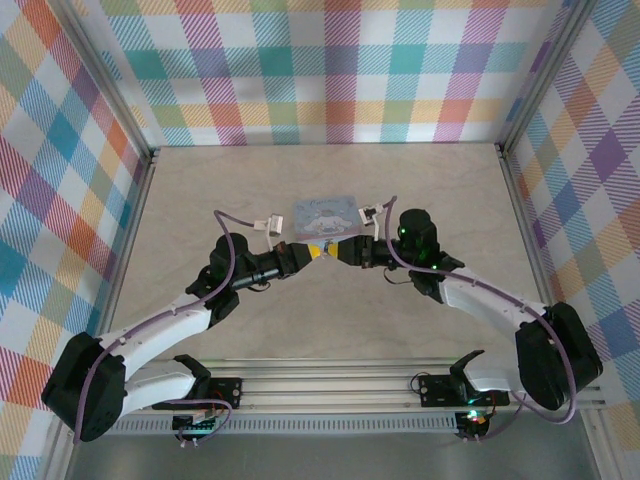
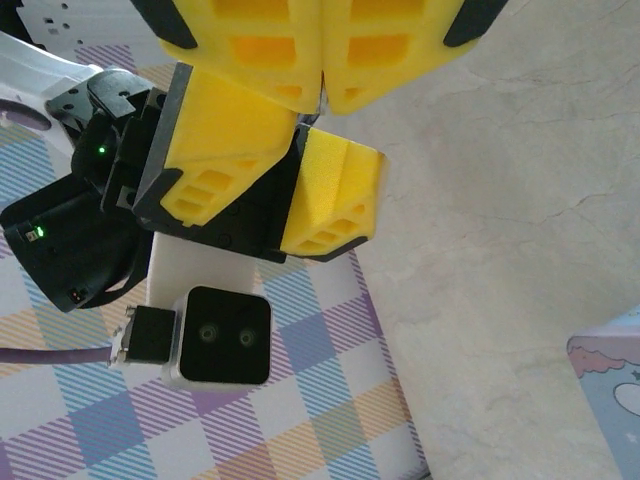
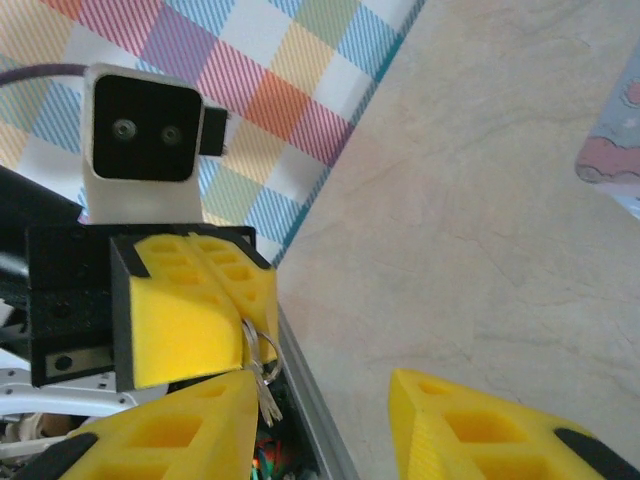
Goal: Unlock a padlock with a key
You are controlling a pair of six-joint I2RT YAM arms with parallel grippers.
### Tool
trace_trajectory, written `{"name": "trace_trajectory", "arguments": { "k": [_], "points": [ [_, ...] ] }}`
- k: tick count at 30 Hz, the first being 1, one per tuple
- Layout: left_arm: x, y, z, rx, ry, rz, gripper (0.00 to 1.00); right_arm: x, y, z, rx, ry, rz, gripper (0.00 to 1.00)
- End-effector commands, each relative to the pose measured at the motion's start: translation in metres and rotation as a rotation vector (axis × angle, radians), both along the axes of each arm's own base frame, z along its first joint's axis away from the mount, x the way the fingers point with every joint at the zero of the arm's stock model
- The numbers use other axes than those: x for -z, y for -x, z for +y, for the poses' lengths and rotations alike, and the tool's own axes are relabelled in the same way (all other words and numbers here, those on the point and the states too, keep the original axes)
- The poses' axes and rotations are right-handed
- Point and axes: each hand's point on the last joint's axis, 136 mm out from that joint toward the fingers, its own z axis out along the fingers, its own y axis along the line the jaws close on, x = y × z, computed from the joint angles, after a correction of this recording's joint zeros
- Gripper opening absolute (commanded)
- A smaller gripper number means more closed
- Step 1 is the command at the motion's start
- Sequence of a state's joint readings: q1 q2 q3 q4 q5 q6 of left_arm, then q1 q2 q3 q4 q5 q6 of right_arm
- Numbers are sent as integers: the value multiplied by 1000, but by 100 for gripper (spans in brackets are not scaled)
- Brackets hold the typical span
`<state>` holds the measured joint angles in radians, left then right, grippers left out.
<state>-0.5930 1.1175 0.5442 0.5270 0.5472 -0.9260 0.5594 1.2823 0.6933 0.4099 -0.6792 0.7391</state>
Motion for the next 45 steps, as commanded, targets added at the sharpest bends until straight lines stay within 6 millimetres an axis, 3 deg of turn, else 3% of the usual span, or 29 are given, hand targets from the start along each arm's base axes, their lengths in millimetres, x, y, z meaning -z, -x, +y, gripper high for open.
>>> {"name": "trace_trajectory", "arguments": {
  "k": [1, 14, 29, 39, 42, 45],
  "points": [
    [-29, 0, -3, 22, 64, -56, 0, -33, 1, 7, -49, -85, -47, 39],
    [-43, -2, -4, 20, 130, -53, 0, -27, 11, 11, -120, -96, -18, 39],
    [-33, 1, -6, 39, 80, -37, 0, -35, 19, 11, -167, -115, -66, 0],
    [-21, 13, 0, 78, -87, -91, 0, -33, 37, -1, -221, 57, -162, 0],
    [-16, 16, 2, 91, -151, -105, 7, -34, 41, -4, -237, 98, -186, 0],
    [-13, 18, 6, 93, -209, -122, 21, -31, 42, -7, -249, 145, -199, 0]
  ]
}}
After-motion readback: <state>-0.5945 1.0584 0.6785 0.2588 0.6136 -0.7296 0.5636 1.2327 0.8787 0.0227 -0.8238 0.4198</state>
